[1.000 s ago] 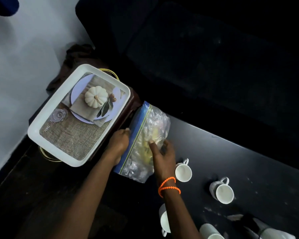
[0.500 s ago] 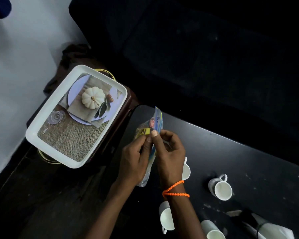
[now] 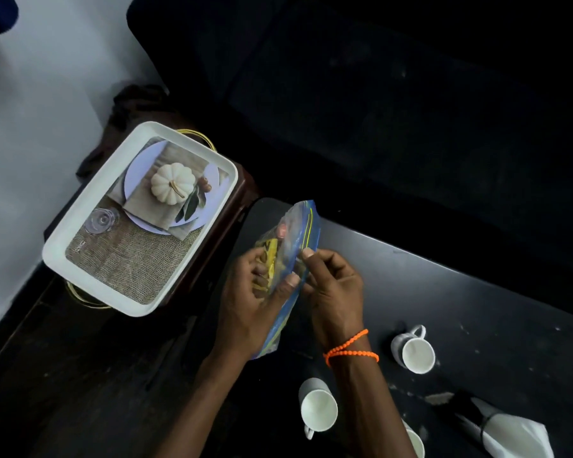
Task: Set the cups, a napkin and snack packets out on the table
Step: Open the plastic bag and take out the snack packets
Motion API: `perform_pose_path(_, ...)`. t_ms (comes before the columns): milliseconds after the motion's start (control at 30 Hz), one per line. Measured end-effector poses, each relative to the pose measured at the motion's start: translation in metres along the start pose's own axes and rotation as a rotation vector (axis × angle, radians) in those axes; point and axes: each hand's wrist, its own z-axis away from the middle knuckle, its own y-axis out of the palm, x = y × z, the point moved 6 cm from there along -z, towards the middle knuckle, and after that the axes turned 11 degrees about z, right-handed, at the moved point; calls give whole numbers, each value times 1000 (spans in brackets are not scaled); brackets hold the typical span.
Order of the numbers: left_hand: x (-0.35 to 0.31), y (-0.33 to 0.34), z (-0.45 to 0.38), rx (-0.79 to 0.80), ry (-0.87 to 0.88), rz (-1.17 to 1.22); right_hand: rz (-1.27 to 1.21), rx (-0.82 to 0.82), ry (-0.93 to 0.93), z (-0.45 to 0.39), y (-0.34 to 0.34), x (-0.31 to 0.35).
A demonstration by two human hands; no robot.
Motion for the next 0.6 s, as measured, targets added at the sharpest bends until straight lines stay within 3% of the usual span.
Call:
perform_pose_path(133, -23, -13, -12, -60, 94, -203, 265, -83, -154, -1, -10, 15)
perform_pose_path(233, -44, -41, -21, -239, 175, -269, 566, -367, -331, 8, -26, 45)
perform_pose_path(333, -53, -55, -21, -295, 161, -224, 750, -580, -626, 39, -19, 80)
perform_pose_path(400, -56, -54, -17, -272, 166, -225, 740, -442, -891, 59, 12, 91)
perform_pose_path(433, -56, -51, -15, -260, 172, -242, 768, -320, -922, 61, 30, 88)
perform_pose_path(500, -53, -48, -12, -260, 172, -256, 1011, -98, -703, 39, 62, 65)
perform_pose_path(600, -52, -46, -9, -280, 182, -202, 1343, 84, -126, -13, 76, 5)
